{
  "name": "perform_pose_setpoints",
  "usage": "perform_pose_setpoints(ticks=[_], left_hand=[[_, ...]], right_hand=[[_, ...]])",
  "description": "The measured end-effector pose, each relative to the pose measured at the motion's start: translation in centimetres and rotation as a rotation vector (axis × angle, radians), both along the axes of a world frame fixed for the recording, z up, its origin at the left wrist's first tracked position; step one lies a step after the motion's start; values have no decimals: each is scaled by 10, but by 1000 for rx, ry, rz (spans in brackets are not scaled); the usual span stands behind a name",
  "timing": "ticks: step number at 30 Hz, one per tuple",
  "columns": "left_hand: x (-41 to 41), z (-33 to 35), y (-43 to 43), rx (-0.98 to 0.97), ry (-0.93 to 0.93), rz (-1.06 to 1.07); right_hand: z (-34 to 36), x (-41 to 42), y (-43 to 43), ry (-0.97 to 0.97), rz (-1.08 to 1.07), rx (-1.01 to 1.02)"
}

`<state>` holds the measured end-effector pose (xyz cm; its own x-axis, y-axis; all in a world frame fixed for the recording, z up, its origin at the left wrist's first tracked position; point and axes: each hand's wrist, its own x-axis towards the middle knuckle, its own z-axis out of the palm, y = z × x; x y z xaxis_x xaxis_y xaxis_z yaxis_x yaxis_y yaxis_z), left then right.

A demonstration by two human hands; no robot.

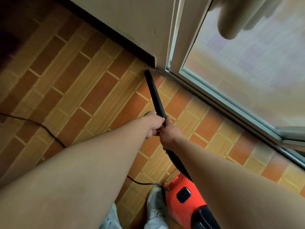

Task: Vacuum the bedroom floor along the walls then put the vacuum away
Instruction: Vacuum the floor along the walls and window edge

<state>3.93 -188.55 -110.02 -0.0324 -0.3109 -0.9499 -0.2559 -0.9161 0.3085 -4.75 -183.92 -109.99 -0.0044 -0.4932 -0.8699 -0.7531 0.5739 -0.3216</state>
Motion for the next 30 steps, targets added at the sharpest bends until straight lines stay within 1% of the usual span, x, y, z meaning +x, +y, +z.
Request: perform_pose_setpoints(ticks=[2,6,10,15,23,30], left_hand=[[2,-4,0,1,-5,-3],[6,-17,1,-19,1,-16],[15,-25,-3,-30,15,-42],[30,-33,-11,-64,44,-87],[60,-30,-24,-58,105,-131],[85,-28,-38,-40,131,-133]], right_hand=[[0,3,2,-11,-29,6],[-1,8,2,0,13,-15],[-8,16,0,22,-72,-34],[-14,30,-6,45,-88,-73],[-9,61,-11,46,-242,-72],[-1,83,-25,61,-239,-61]])
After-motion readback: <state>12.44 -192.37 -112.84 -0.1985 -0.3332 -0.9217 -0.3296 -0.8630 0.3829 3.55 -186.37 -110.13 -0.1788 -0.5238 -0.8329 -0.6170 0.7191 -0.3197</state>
